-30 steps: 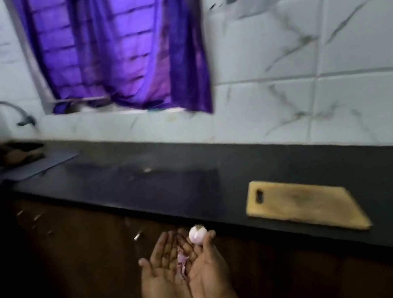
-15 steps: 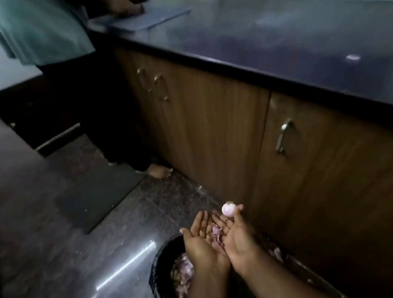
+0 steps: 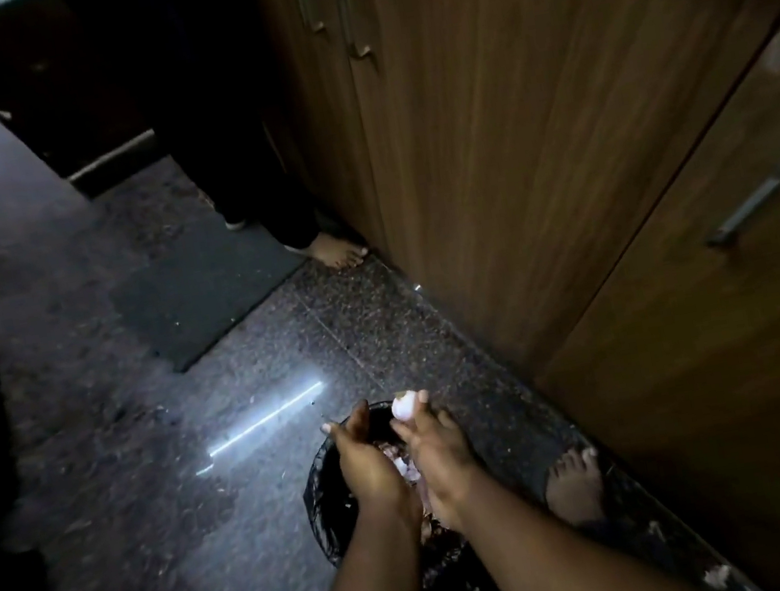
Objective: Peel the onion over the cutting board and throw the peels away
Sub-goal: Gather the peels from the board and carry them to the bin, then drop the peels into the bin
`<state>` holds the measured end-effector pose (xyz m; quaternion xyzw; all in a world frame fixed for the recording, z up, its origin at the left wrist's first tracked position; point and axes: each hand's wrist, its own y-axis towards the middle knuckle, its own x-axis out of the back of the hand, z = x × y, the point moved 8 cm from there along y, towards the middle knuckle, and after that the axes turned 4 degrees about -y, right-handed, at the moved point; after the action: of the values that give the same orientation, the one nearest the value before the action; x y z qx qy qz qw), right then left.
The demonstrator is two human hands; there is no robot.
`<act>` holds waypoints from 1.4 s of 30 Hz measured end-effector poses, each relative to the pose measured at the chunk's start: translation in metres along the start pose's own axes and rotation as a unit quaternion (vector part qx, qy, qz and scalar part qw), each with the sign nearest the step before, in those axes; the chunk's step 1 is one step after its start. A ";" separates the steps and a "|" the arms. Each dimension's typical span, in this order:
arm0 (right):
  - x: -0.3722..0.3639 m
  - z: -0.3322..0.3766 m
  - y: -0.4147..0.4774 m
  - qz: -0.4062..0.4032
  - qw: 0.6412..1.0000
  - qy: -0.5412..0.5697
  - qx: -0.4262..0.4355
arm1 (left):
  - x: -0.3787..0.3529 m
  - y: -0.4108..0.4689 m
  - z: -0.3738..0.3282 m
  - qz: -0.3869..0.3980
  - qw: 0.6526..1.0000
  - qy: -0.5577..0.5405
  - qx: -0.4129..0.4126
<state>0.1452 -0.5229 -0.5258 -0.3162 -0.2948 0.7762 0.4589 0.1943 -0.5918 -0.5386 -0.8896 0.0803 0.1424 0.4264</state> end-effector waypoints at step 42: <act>0.513 0.257 -0.615 -0.505 0.710 -0.268 0.412 | -0.282 -0.690 0.168 0.700 0.607 0.310 -0.213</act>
<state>0.0794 0.1442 -0.0178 0.3213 -0.1722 0.5249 0.7692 0.0789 -0.0243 -0.0399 -0.6186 0.7734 0.1268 -0.0554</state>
